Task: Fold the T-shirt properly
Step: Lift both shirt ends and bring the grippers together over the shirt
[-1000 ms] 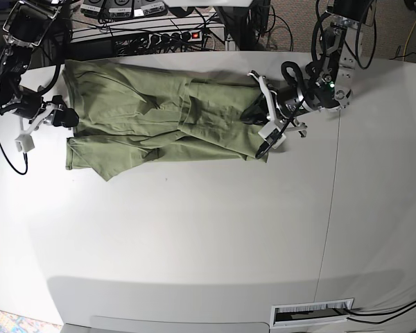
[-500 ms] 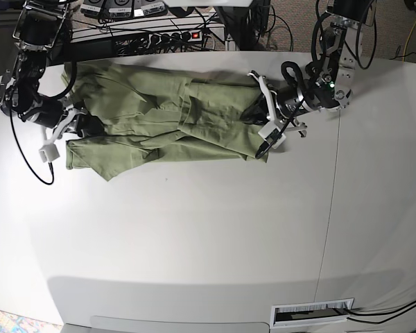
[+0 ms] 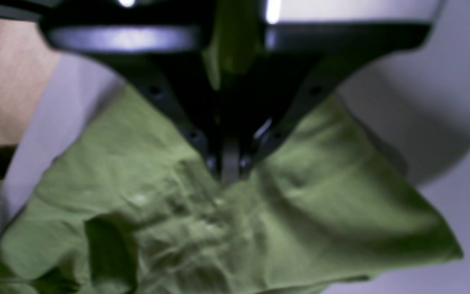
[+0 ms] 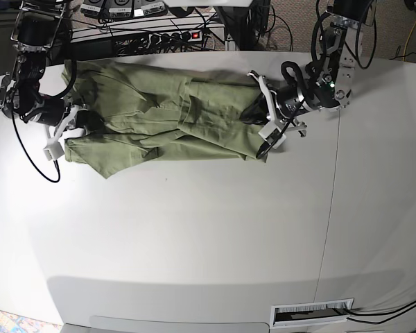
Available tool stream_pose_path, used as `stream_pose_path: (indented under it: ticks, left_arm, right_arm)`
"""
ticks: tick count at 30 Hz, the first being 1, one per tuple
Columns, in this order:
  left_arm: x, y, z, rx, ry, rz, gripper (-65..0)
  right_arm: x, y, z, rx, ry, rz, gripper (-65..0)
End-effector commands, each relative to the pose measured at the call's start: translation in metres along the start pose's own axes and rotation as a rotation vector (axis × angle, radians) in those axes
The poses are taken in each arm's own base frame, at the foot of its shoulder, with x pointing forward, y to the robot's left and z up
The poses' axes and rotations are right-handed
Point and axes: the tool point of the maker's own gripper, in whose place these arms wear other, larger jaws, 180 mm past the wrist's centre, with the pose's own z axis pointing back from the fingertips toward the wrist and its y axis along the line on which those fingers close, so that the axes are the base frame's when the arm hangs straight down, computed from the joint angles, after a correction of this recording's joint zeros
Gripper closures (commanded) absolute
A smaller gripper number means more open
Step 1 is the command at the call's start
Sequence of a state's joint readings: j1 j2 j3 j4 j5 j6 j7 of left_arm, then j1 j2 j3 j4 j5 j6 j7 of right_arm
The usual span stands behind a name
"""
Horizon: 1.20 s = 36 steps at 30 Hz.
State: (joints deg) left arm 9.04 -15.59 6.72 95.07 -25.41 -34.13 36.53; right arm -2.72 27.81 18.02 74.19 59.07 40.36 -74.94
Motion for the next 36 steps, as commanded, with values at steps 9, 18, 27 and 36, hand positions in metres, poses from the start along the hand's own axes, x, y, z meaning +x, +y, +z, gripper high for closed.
stream_pose_path:
  ticks: [9, 18, 27, 36]
  left_arm:
    - [0.005, -0.041, -0.014, -0.122, -0.016, -0.032, 0.0]
    - [0.015, -0.078, -0.038, -0.156, -0.046, -0.085, 0.0]
    - [0.035, -0.097, -0.049, -0.183, -0.108, -0.056, 0.0]
    - [0.033, -0.097, -0.049, -0.181, -0.101, -0.056, 0.0]
  right_arm:
    - [0.034, -0.03, 0.069, -0.097, -0.167, -0.035, 0.0]
    - [0.084, -0.022, 0.157, -0.221, -0.407, 0.107, 0.0]
    - [0.086, -0.012, 0.159, -0.192, -0.417, 0.133, 0.0]
    - [0.075, 0.012, 0.122, -0.052, -0.46, 0.064, 0.0]
